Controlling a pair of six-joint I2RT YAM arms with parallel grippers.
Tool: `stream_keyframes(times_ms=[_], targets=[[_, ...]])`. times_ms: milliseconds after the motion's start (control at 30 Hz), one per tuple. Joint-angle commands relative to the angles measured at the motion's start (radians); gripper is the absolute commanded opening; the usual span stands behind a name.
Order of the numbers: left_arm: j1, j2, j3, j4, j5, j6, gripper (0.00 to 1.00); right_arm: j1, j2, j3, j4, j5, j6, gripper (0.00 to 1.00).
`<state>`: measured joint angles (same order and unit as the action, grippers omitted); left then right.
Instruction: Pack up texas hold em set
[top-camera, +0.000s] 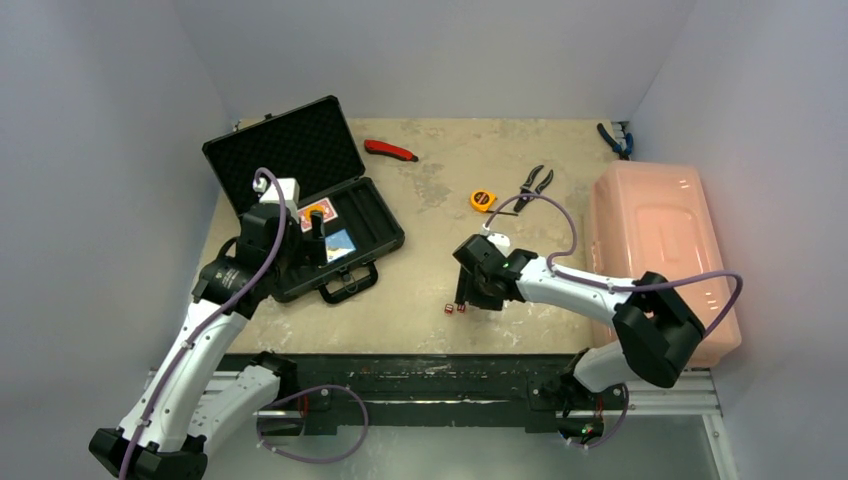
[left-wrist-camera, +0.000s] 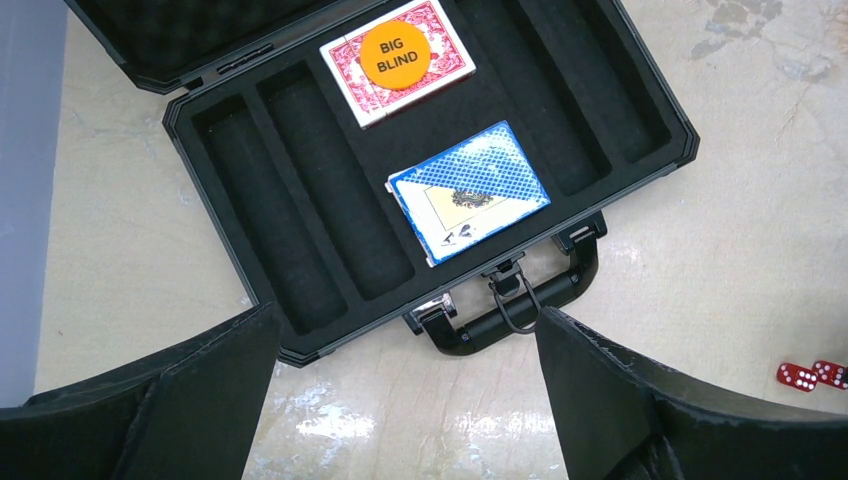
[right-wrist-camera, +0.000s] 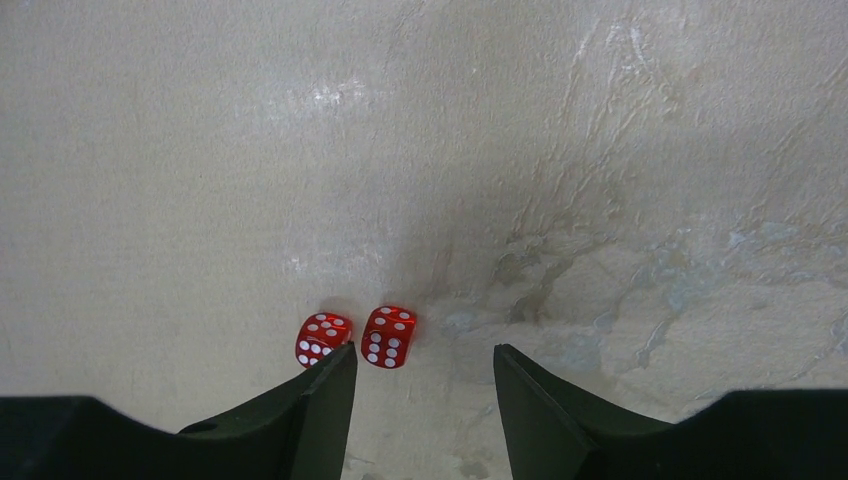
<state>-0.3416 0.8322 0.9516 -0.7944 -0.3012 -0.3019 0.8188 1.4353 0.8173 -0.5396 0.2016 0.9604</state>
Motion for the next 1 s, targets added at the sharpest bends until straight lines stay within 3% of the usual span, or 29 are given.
stream_keyframes(times_ms=[0,367,600,967], targets=[[0.000,-0.005,0.019,0.012,0.007,0.018,0.98,0.014,0.022,0.045,0.027,0.032,-0.002,0.56],[0.000,-0.005,0.016,0.014,0.014,0.023,0.98,0.037,0.101,0.084,0.026,0.035,-0.014,0.52],[0.000,-0.004,0.015,0.014,0.016,0.024,0.97,0.045,0.116,0.094,0.014,0.044,-0.014,0.44],[0.000,0.002,0.013,0.015,0.017,0.024,0.97,0.052,0.116,0.085,0.004,0.043,-0.014,0.20]])
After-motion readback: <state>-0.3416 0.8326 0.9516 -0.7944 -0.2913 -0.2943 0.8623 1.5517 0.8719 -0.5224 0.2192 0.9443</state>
